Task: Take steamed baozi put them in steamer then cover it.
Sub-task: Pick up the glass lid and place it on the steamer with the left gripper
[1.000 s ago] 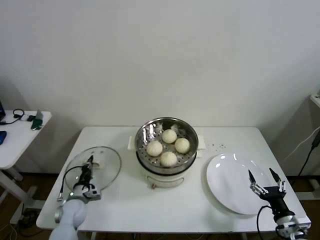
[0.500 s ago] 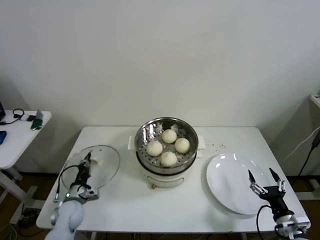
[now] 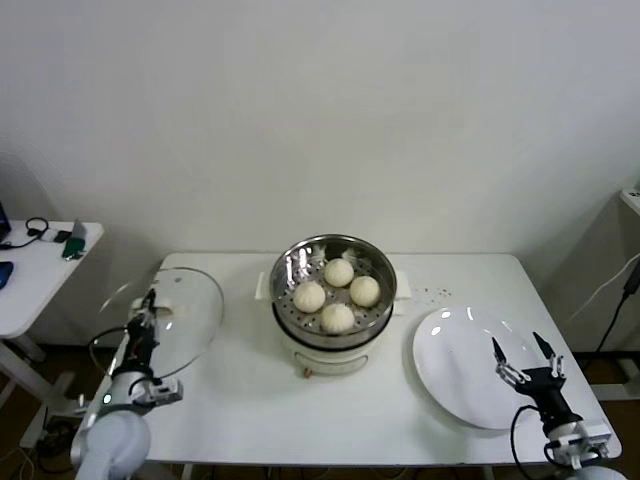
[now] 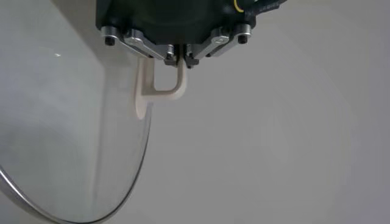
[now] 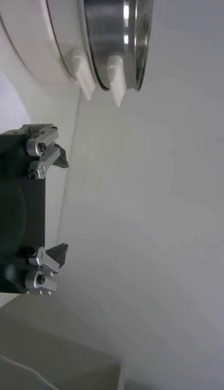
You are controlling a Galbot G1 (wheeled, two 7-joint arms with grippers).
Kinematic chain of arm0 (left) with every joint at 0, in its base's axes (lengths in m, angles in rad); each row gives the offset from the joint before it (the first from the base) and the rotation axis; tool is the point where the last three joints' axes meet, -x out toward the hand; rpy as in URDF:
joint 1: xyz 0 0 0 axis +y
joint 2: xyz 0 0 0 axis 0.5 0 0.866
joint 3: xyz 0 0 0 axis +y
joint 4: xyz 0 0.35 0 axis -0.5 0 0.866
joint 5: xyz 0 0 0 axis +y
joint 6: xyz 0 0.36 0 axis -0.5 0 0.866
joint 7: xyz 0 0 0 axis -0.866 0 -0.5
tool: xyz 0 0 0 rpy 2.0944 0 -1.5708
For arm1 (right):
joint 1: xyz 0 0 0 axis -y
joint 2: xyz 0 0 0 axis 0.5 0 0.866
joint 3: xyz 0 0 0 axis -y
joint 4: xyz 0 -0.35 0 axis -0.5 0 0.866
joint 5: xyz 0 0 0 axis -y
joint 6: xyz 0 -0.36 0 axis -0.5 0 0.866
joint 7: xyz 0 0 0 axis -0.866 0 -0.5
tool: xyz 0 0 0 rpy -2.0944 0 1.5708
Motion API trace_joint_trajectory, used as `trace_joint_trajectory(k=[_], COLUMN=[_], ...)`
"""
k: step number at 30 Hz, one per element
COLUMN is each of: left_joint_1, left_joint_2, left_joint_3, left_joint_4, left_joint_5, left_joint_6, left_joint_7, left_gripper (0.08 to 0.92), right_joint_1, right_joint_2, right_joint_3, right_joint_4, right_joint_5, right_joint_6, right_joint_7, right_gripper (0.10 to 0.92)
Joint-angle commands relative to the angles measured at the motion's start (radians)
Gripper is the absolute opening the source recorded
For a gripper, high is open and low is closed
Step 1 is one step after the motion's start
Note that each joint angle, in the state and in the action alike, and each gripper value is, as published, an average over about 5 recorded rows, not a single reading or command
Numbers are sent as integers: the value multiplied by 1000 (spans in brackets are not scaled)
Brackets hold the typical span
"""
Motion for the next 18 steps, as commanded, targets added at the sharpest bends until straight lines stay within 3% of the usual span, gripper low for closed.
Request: trace_joint_trajectory(k=[1,5,11,14,18], left_joint_1=[151,99,-129,-265,-424], left_joint_2=[121,180,255,242,173], left_joint_3=[39,118,388,547,695], left_joint_4=[-395,-412,-369,-333,-276], left_joint_5=[-88,-124,-135,-105,-52], left_joint_6=[237,300,419,468,525], left_joint_7=[38,24,51,100,168], left_gripper=[153,153,153,153,153], right_joint_1=[41,70,112,129,139], right_joint_2=[-32,-37,-26,-13,3], right_joint_3=[-39,-71,-112,-126,-132], right_joint_4=[-37,-51,-67,-72,-81], right_joint_5=[-8,-20,-56,-72,-89], right_joint_6=[-14,-18,-19,-24,-26], right_joint_7=[5,7,19,29,37], right_gripper=[823,823,823,823,823])
